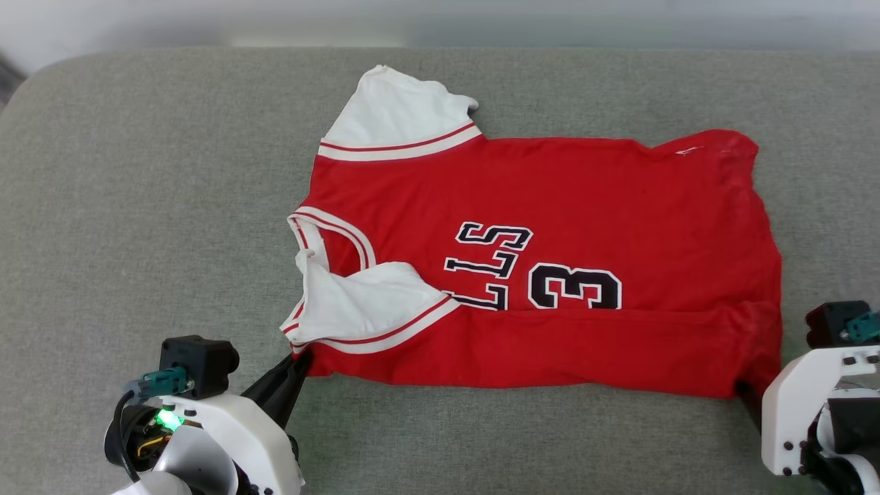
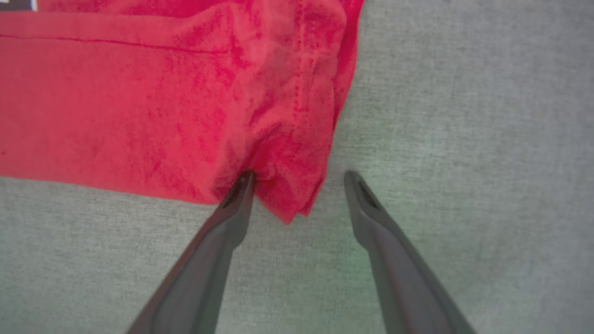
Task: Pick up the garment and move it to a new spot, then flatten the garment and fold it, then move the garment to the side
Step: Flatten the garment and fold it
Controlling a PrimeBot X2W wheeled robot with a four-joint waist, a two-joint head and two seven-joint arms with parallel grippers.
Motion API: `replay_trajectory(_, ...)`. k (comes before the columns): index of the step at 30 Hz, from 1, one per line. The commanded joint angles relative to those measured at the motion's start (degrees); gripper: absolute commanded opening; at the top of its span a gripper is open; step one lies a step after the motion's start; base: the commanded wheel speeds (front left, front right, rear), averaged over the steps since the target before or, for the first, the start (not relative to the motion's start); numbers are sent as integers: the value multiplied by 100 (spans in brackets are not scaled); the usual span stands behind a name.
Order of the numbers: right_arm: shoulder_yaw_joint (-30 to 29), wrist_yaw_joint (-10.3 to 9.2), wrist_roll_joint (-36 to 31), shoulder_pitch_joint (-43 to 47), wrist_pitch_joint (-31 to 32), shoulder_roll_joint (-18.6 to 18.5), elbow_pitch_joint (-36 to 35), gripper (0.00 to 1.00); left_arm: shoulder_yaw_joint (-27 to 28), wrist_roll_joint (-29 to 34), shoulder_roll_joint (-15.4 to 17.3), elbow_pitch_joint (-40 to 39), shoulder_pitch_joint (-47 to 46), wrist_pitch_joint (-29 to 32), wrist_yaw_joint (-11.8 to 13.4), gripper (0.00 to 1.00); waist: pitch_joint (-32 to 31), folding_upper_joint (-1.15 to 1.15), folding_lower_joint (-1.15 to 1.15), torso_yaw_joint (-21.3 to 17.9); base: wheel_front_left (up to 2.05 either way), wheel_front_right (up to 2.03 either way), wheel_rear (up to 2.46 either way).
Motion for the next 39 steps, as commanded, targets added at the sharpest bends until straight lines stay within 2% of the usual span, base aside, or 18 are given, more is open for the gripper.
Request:
replay_trajectory(1,21,-2,-17,-33,22,49,73,100,-3,29,-8,-20,-47,-8,18,0,56,0,0,53,0,0,0)
replay_trajectory(5,201,-1,-20,29,155,7,359,100,-18,45,-24,11,-90,15,2,0,121,0,0,123,0,0,0)
replay_trajectory(6,218,-1,-51,41,152,-20,412,67,-23,18,-44,24,-92,26,-12,0,128,0,0,137,0,0,0)
replay_trajectory(7,224,-1,-73,44,131,-43,458,40,-39,0,-55,37,-95,41,-35,0,129,0,0,148,0,0,0)
replay_trajectory(8,235,-1,-71,46,119,-60,497,0,-62,-8,-60,45,-103,51,-72,0,125,0,0,156,0,0,0)
replay_trajectory(11,219,-3,-21,12,23,-123,488,0,-115,-27,-17,102,-73,108,-172,0,73,0,0,147,0,0,0)
replay_trajectory(16,104,-6,34,69,-40,-325,364,0,-152,-40,123,237,70,155,-193,0,-145,0,0,88,0,0,0)
replay_trajectory(19,98,-4,231,194,-9,-476,44,0,-108,-298,185,231,331,122,-294,0,-418,0,0,-43,0,0,0)
replay_trajectory(28,-296,-5,476,1052,346,-517,-818,0,-319,-321,495,261,960,98,-146,0,-842,0,0,-202,0,0,0)
replay_trajectory(33,-607,-5,515,1559,500,-338,-1096,0,-473,-389,457,340,1218,103,-183,0,-876,0,0,-268,0,0,0)
replay_trajectory(39,-501,-5,497,1715,446,-216,-860,0,-633,-445,229,637,1242,168,-385,0,-862,0,0,-336,0,0,0)
